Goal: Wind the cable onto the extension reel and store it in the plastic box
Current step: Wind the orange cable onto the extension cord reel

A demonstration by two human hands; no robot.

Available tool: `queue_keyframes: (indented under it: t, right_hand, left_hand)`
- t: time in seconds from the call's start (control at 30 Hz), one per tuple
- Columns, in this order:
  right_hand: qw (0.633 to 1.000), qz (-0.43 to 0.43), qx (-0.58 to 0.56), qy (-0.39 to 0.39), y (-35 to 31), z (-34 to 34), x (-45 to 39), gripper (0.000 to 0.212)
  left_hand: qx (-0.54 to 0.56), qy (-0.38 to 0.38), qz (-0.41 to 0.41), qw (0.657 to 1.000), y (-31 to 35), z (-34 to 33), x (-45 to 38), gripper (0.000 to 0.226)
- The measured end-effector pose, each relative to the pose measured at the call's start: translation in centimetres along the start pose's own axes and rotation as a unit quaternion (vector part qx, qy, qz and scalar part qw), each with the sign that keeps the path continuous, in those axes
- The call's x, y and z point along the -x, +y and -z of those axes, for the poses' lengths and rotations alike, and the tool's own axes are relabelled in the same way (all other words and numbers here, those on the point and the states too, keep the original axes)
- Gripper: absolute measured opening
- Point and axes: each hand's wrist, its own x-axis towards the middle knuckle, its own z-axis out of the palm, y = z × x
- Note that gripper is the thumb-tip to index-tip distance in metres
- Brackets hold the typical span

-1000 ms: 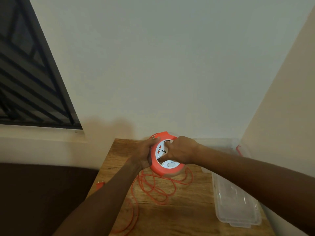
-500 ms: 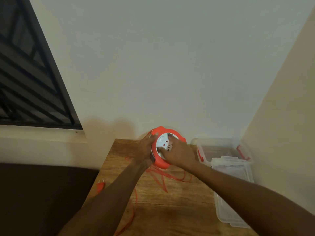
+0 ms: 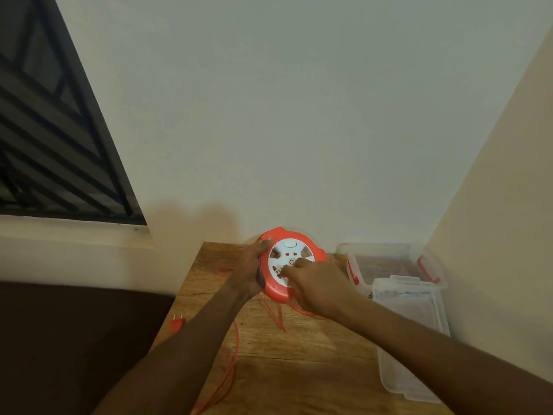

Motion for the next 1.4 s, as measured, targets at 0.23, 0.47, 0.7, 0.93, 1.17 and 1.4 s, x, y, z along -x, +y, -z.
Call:
queue_keyframes:
  t: [0.23, 0.47, 0.7, 0.93, 1.17, 1.4]
  right_hand:
    - [0.965, 0.15, 0.209, -0.049, 2.8, 1.7, -1.8, 0.064]
    - [0.947, 0.225, 0.215, -0.077, 2.7, 3.1, -3.0, 0.059]
    - [0.916, 0.271, 0.254, -0.15, 3.8, 4.1, -2.9, 0.054]
    - [0.913, 0.267, 0.279, -0.129, 2.8, 3.9, -2.7, 0.056]
    - [0.896, 0.307, 0.315, -0.069, 2.7, 5.2, -2.3, 0.043]
    - [0.904, 0.315, 0.276, -0.086, 3.3, 5.0, -2.9, 0.051]
  left_hand:
    - [-0.01, -0.008, 0.008, 1.0, 0.0, 0.0, 0.1, 0.054]
    - [-0.007, -0.013, 0.01, 1.0, 0.3, 0.4, 0.1, 0.056]
    - [-0.006, -0.02, 0.017, 1.0, 0.0, 0.7, 0.6, 0.046]
    - [-0.04, -0.017, 0.016, 0.999, 0.5, 0.7, 0.4, 0.059]
    - [-0.023, -0.023, 0.022, 0.999, 0.9, 0.5, 0.5, 0.053]
    - [-0.035, -0.053, 0.025, 0.998, 1.3, 0.1, 1.0, 0.049]
